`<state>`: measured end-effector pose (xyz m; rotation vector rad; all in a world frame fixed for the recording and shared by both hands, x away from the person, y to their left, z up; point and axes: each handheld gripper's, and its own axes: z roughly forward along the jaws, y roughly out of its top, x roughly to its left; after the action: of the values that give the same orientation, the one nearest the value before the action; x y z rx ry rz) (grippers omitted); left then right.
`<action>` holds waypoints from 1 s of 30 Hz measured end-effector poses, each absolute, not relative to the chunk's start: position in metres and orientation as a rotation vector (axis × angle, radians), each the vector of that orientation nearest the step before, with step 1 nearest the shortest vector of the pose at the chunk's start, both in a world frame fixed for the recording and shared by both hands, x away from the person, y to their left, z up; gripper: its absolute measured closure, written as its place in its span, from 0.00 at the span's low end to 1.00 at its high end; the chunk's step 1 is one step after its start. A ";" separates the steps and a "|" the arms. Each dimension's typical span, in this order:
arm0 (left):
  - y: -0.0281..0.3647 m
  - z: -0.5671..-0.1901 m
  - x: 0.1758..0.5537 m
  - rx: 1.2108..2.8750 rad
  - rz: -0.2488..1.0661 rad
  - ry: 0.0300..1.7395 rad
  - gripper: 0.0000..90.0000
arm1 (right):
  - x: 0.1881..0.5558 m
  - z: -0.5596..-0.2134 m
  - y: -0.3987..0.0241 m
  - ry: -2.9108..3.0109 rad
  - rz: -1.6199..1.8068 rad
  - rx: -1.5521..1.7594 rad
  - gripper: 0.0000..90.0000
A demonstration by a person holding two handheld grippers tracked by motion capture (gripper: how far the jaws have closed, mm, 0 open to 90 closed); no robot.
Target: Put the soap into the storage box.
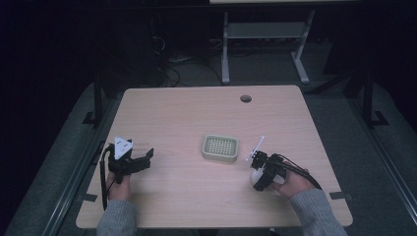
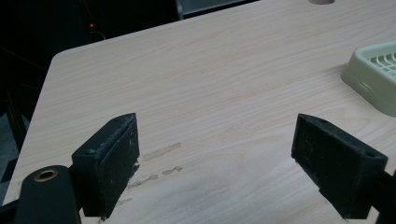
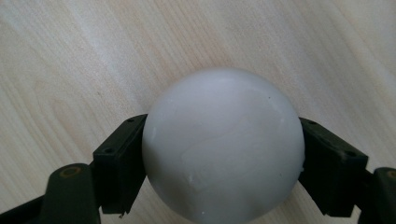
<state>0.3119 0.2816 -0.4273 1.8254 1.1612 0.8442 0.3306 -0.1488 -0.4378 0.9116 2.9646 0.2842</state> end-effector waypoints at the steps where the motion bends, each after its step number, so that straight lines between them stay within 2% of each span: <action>1: 0.282 -0.427 0.312 1.824 0.843 1.163 0.16 | 0.331 -0.438 -0.149 2.965 0.283 0.912 0.25; 30: 0.282 -0.428 0.313 1.820 0.851 1.166 0.16 | 0.348 -0.407 -0.149 2.957 0.401 0.905 0.25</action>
<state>0.3134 0.2819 -0.4281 1.8197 1.1656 0.8511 0.3477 -0.1494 -0.4069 0.9046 2.9567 0.4006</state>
